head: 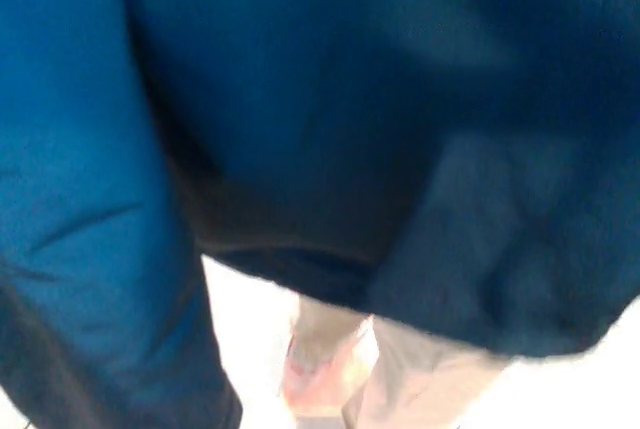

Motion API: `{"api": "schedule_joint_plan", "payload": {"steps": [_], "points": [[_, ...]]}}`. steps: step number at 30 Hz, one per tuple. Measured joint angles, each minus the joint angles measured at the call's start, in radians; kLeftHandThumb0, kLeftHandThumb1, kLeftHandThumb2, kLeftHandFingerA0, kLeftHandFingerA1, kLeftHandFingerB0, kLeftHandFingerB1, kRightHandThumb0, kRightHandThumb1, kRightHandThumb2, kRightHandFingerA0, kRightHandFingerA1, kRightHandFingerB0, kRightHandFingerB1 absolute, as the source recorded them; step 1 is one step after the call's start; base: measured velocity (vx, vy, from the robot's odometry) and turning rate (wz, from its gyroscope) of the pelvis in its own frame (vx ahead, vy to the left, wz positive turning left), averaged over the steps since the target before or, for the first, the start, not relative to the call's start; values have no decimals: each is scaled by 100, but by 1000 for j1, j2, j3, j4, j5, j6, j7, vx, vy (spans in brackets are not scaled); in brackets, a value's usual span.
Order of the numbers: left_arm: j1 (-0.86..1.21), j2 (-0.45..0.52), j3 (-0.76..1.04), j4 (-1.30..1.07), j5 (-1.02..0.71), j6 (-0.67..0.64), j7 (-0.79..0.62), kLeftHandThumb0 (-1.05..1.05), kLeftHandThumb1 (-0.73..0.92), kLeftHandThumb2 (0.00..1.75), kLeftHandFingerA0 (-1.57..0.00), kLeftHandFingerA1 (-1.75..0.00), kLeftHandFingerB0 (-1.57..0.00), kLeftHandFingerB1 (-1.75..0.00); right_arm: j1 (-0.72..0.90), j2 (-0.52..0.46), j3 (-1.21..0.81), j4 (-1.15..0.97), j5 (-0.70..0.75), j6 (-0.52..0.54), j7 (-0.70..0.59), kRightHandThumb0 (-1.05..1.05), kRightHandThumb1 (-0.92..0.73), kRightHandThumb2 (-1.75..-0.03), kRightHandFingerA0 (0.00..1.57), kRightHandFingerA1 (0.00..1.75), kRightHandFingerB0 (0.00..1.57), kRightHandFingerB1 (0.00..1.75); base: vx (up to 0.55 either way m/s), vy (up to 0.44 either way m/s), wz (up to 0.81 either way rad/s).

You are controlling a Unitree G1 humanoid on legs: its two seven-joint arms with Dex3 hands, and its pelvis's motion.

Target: A person hands a coat to the robot and the robot grabs it with both hands and holds it while the person wears the coat.

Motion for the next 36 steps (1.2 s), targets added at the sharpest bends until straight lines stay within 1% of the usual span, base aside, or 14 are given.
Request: {"api": "schedule_joint_plan", "payload": {"steps": [16,36], "points": [[0,25,3,10,1,1,10,-84,49,103,-157,-159,-108,-133,7,-31,-21,19,-14,19,-3,-48,-74,-64,97,174,73,165,0,0,0],[60,44,4,13,1,1,17,-84,49,103,-157,-159,-108,-133,62,-23,-41,19,-18,33,-10,-48,-74,-64,97,174,73,165,0,0,0]]}}
